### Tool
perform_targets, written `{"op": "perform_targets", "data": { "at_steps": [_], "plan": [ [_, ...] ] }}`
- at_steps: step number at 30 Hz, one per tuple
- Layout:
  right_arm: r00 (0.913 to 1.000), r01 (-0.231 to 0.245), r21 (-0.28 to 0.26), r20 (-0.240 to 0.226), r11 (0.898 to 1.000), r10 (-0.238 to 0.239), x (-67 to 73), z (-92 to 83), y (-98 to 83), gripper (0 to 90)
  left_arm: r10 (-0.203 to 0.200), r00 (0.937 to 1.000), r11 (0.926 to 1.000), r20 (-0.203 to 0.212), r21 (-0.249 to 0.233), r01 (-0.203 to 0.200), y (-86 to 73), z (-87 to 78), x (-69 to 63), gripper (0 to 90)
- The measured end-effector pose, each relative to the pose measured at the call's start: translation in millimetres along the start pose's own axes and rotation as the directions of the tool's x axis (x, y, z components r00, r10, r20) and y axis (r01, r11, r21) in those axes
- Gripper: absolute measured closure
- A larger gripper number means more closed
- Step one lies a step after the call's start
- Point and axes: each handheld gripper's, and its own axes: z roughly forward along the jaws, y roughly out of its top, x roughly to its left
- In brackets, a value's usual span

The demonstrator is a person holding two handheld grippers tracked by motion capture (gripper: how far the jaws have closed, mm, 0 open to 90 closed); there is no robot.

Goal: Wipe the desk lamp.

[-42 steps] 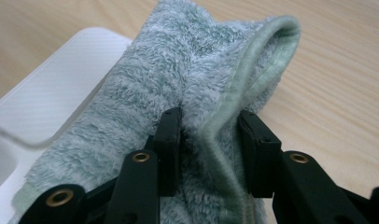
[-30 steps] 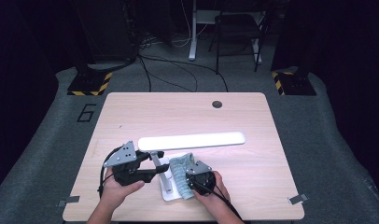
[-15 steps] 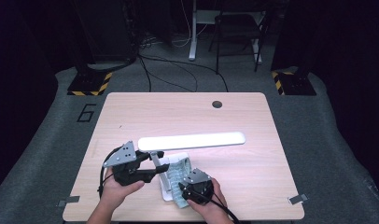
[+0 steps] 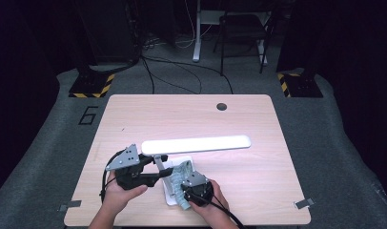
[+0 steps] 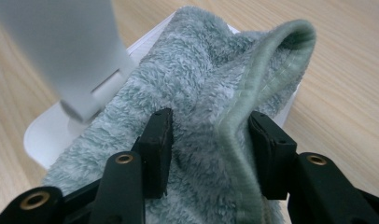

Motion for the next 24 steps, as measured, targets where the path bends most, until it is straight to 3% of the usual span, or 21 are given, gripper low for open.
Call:
{"op": "perform_targets", "data": {
  "at_steps": [1, 2, 4, 12, 16, 18, 19, 24],
  "plan": [
    [0.9995, -0.030, -0.002, -0.010, 1.000, 0.030, -2.5, 2.6, 0.7, 53.8, -0.001, 1.0000, 1.0000, 0.004, 0.000, 0.001, -0.1, -0.2, 0.3, 51.2],
    [0.9995, -0.017, -0.003, -0.026, 1.000, 0.017, -6.7, 4.5, 1.2, 53.9, -0.001, 1.0000, 1.0000, 0.005, 0.000, 0.001, -0.2, -0.4, 0.6, 51.1],
    [0.9971, -0.071, 0.003, -0.027, 0.997, 0.071, -7.7, 8.0, 3.2, 54.0, -0.002, 1.0000, 1.0000, 0.007, -0.002, 0.002, -0.4, -0.3, 0.7, 51.1],
    [0.9978, -0.065, 0.008, 0.015, 0.998, 0.065, -11.3, 20.8, 13.4, 54.6, -0.001, 1.0000, 1.0000, 0.004, -0.001, 0.001, -0.6, -0.7, 0.7, 51.1],
    [0.9955, -0.089, 0.010, 0.032, 0.996, 0.089, -15.2, 29.0, 19.1, 54.7, -0.001, 1.0000, 1.0000, 0.009, -0.003, 0.001, -0.8, -0.7, 1.0, 51.1],
    [0.9959, -0.084, 0.008, 0.033, 0.996, 0.084, -16.5, 30.5, 20.2, 54.7, -0.003, 0.9999, 1.0000, 0.012, 0.001, 0.003, -0.8, -1.0, 0.9, 51.1],
    [0.9987, -0.041, 0.002, 0.031, 0.999, 0.041, -22.2, 34.8, 22.6, 54.6, 0.000, 0.9999, 1.0000, 0.012, 0.003, 0.000, -0.7, -1.3, 1.3, 51.1],
    [0.9967, -0.059, -0.001, 0.056, 0.998, 0.059, -25.7, 42.7, 28.5, 54.6, -0.009, 0.9998, 1.0000, 0.016, 0.000, 0.009, -1.0, -1.0, 0.9, 51.1]
  ]
}}
